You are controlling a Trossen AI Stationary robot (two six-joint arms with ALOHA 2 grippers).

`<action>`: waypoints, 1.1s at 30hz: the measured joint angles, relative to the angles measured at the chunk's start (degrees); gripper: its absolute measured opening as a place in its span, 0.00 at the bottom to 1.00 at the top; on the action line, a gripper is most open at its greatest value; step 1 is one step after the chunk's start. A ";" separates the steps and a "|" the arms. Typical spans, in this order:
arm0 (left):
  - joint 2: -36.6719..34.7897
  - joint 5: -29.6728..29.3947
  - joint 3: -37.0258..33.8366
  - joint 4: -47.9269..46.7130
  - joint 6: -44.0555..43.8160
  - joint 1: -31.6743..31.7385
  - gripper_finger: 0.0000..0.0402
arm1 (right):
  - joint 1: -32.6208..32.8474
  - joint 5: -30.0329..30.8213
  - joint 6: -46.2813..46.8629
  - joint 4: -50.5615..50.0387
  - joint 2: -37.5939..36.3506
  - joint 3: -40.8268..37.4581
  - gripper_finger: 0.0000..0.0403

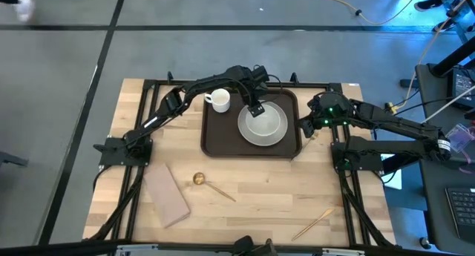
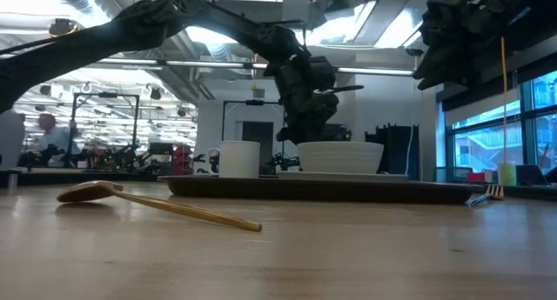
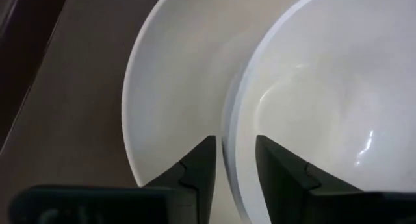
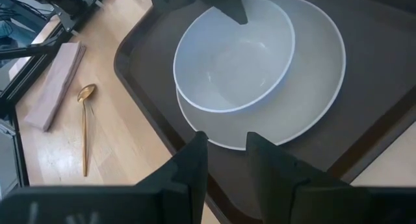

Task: Set up tray
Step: Adjust the white mug on the brown serving tray

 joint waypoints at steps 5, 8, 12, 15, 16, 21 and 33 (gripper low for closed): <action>-0.93 -0.04 0.00 0.23 0.40 0.15 0.28 | 0.01 0.00 -0.52 0.00 0.00 0.00 0.27; -1.89 -0.43 0.00 0.89 0.70 0.17 0.29 | 0.01 0.00 -0.70 -0.02 -0.02 0.00 0.27; -3.96 -5.04 0.00 2.47 3.44 0.20 0.32 | -0.01 0.00 -0.72 -0.04 -0.02 0.00 0.27; -6.04 -11.62 0.00 3.26 6.02 0.39 0.35 | 0.00 0.01 -0.80 -0.07 -0.02 0.00 0.27; -6.98 -13.51 0.00 3.29 6.69 0.45 0.36 | 0.01 0.01 -0.83 -0.07 -0.02 0.00 0.27; -15.01 -17.69 0.00 2.32 9.08 0.91 0.38 | -0.01 0.00 -1.20 -0.07 -0.02 0.00 0.27; -39.09 -17.19 0.11 -19.66 8.11 -3.88 0.21 | -0.01 0.02 -4.01 1.26 -0.02 0.00 0.27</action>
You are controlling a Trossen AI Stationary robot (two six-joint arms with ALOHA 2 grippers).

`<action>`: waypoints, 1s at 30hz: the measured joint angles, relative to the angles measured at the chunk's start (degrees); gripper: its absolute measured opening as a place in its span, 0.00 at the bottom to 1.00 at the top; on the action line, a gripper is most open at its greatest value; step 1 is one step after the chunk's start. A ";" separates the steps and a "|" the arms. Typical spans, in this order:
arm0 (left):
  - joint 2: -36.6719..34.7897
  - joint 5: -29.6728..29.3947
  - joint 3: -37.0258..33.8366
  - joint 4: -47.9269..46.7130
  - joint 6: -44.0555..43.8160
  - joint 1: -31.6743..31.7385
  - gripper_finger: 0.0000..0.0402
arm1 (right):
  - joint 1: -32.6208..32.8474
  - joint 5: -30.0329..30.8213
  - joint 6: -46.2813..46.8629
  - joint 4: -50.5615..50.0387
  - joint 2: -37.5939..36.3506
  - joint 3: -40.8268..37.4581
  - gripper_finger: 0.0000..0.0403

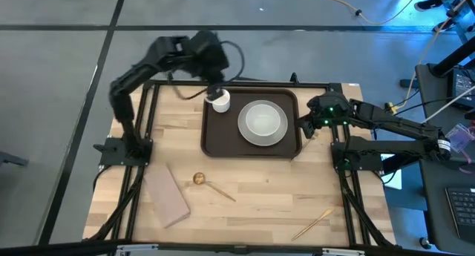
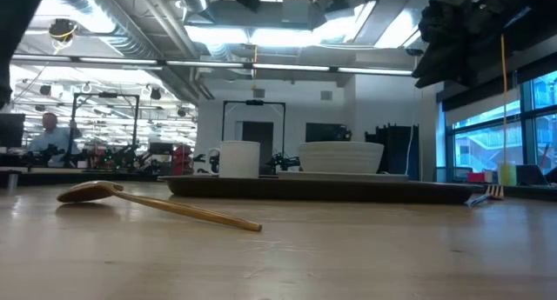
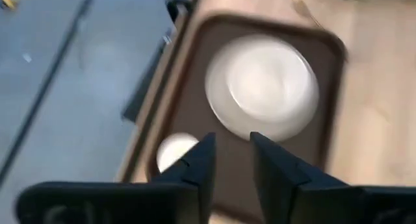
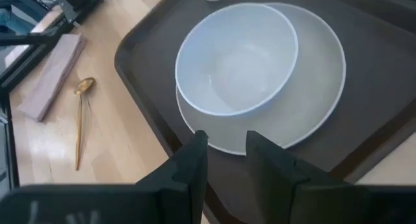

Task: Set up tray
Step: Adjust the white mug on the brown serving tray

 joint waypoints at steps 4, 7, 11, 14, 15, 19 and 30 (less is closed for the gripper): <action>-3.57 -0.31 -1.14 -6.73 -4.46 -5.39 0.07 | -0.01 0.03 -2.43 2.27 0.02 0.02 0.27; -6.36 0.08 -5.28 -5.68 -6.64 -10.05 0.02 | 0.01 0.13 -4.01 5.88 0.09 0.02 0.27; -7.83 -4.77 -11.68 -6.73 -11.48 -14.39 0.00 | 0.00 0.14 -5.74 12.76 0.61 0.02 0.27; -7.81 -9.15 -18.13 -5.21 -11.81 -15.74 0.00 | -0.01 0.11 -5.80 16.57 1.20 0.02 0.27; -7.91 -9.27 -20.54 -2.94 -11.80 -15.87 0.01 | 0.00 0.11 -5.78 17.69 1.40 0.02 0.27; -7.83 -3.98 -31.88 8.46 -8.80 -13.86 0.00 | 0.02 0.10 -5.52 18.15 2.28 0.02 0.27; -6.62 -3.26 -57.64 34.89 -3.69 -5.88 0.00 | -0.01 0.07 -3.75 18.14 4.82 0.02 0.27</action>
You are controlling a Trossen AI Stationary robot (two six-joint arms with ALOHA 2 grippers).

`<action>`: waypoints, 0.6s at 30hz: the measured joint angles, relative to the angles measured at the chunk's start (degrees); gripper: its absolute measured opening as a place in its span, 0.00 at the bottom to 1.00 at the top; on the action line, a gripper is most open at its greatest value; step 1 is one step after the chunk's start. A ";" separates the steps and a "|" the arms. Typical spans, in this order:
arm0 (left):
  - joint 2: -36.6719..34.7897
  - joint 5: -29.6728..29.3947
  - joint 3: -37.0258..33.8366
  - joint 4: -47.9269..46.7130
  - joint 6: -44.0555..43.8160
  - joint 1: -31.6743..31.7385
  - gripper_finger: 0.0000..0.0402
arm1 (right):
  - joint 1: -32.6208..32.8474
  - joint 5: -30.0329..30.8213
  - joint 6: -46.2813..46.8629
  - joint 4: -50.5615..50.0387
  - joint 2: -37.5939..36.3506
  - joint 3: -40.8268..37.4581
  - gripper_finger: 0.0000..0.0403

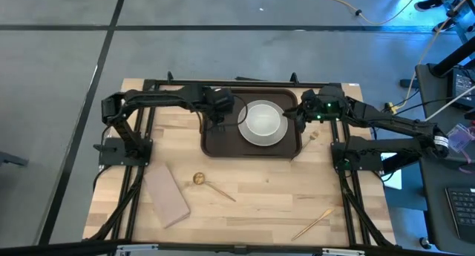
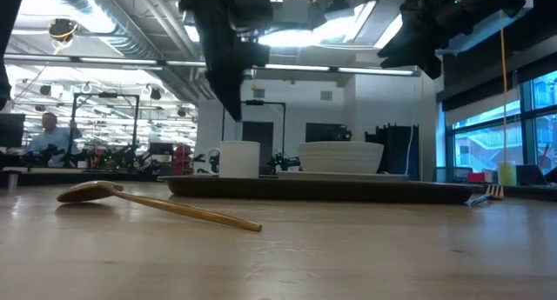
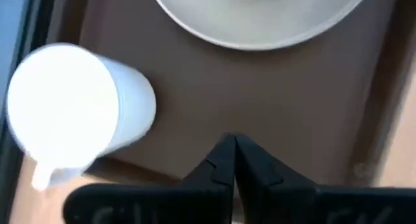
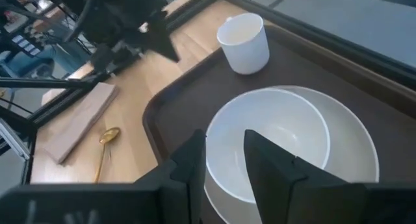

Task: Set up tray
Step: Adjust the white mug on the brown serving tray

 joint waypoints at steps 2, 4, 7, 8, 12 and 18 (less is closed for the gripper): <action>0.01 -0.53 -2.90 2.96 1.31 0.95 0.01 | 0.00 0.00 0.03 0.11 0.52 0.00 0.27; 0.01 -2.75 -5.23 6.03 1.70 1.69 0.01 | 0.02 0.00 0.92 0.07 1.06 0.00 0.27; -0.03 -3.49 -8.24 8.69 3.61 3.20 0.00 | 0.00 -0.02 1.44 0.04 1.92 0.00 0.27; -0.03 -3.48 -9.12 9.35 3.94 3.66 0.00 | 0.01 0.00 1.43 0.04 2.15 0.00 0.27; -0.03 -5.08 -11.89 14.70 4.18 5.22 0.01 | 0.02 -0.02 1.44 0.05 3.17 0.00 0.27; -0.03 -5.80 -13.42 19.71 4.18 7.49 0.01 | 0.02 -0.02 2.92 0.10 4.76 0.00 0.27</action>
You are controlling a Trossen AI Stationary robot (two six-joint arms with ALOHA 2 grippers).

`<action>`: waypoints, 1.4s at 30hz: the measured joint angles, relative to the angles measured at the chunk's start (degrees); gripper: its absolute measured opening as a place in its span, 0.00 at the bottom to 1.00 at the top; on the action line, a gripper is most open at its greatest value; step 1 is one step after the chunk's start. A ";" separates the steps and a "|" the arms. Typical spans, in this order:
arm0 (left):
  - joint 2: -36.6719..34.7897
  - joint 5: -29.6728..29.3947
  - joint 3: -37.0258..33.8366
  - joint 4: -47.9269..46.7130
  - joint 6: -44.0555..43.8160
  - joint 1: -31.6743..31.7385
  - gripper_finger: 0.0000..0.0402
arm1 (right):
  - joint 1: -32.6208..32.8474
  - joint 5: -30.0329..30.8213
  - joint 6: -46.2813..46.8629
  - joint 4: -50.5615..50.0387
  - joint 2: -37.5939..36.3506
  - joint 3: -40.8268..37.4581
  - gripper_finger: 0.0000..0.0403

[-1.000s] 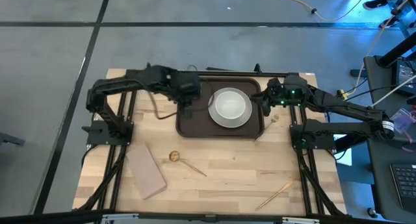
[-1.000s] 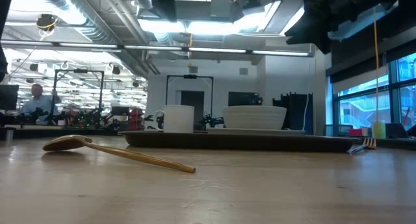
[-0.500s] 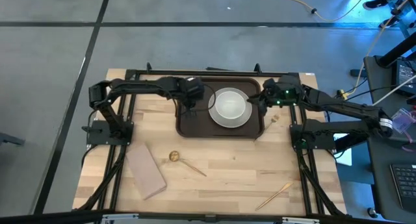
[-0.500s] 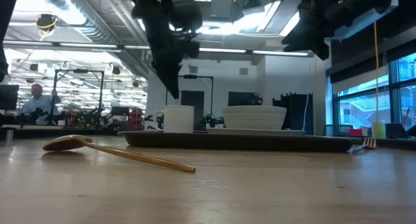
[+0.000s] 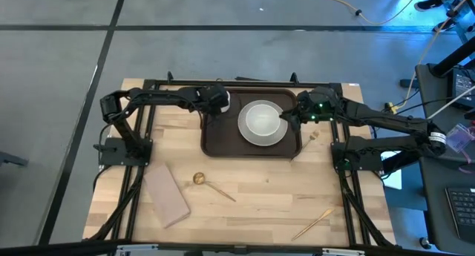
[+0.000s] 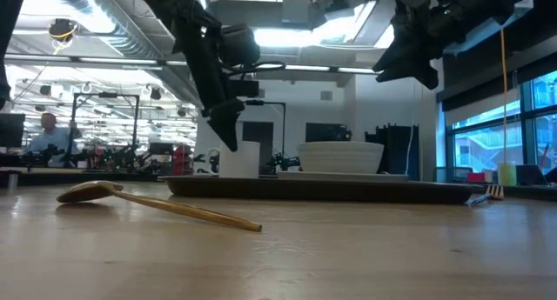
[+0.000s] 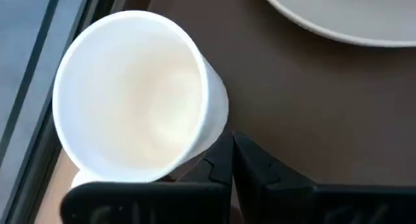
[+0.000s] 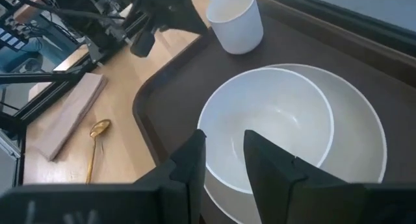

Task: Set up tray
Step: Adjust the white mug on the brown serving tray, then put the light brown napkin on the brown serving tray to the left of the gray plate

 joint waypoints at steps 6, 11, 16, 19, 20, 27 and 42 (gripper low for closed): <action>0.00 -1.33 0.00 2.47 0.07 2.48 0.00 | -0.01 0.00 0.55 -0.02 1.00 0.00 0.27; 1.73 -2.29 -0.09 2.77 0.35 4.15 0.01 | -0.01 0.00 1.20 0.00 0.98 0.00 0.27; 4.29 -2.69 -0.09 5.54 0.99 4.39 0.00 | 0.01 0.00 1.34 -0.02 0.98 0.00 0.27; 5.40 -3.07 -0.09 5.84 0.90 4.37 0.01 | -0.02 0.00 1.34 -0.04 0.98 0.00 0.27; 5.66 -3.74 -0.09 5.92 0.63 4.37 0.01 | -0.02 0.00 1.34 -0.04 0.98 0.00 0.27; 5.42 -5.45 -0.08 6.41 -0.04 4.37 0.01 | 0.01 0.00 1.31 -0.08 0.96 0.00 0.27; -11.52 6.99 0.00 -7.10 -7.25 -0.71 0.19 | -0.02 -0.13 -0.36 -0.20 0.96 0.00 0.27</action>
